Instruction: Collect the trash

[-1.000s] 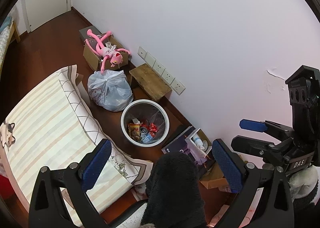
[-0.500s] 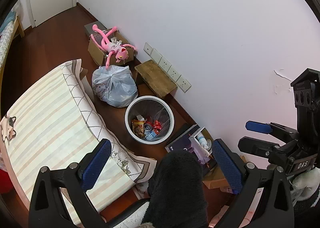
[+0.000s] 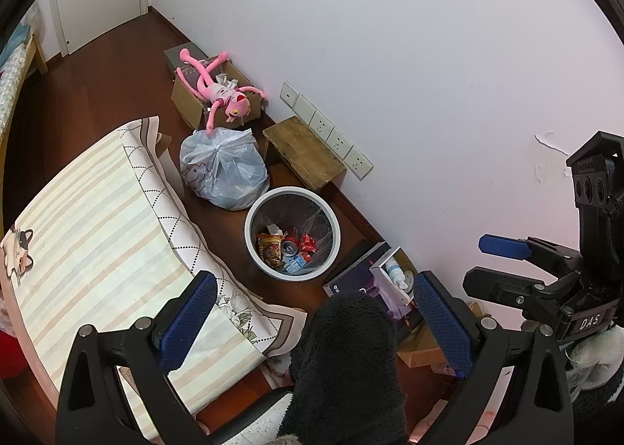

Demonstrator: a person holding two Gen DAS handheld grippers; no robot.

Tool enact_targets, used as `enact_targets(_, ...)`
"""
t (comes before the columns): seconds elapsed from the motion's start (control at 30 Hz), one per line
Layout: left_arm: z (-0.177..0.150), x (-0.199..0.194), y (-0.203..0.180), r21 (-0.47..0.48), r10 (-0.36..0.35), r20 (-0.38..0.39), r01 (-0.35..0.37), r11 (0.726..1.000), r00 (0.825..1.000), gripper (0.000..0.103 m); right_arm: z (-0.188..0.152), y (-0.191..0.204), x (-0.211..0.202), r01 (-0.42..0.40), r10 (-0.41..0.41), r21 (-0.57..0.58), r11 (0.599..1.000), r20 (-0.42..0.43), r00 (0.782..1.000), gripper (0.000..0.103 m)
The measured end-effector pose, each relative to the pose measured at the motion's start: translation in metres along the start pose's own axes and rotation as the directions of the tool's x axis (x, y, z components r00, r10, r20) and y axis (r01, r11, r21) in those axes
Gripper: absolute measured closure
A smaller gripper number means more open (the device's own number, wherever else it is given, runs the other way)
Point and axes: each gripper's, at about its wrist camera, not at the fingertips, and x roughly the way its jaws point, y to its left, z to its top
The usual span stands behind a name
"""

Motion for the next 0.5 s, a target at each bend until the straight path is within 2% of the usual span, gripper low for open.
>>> enact_targets(0.5, 0.0004, 0.0001, -0.0016, 0.001, -0.001, 0.0, 0.001, 1.0, 1.0, 0.0, -0.0014, 0.0005, -0.0005, -0.001, 0.001, -0.004, 1.0, -0.003, 1.0, 0.0)
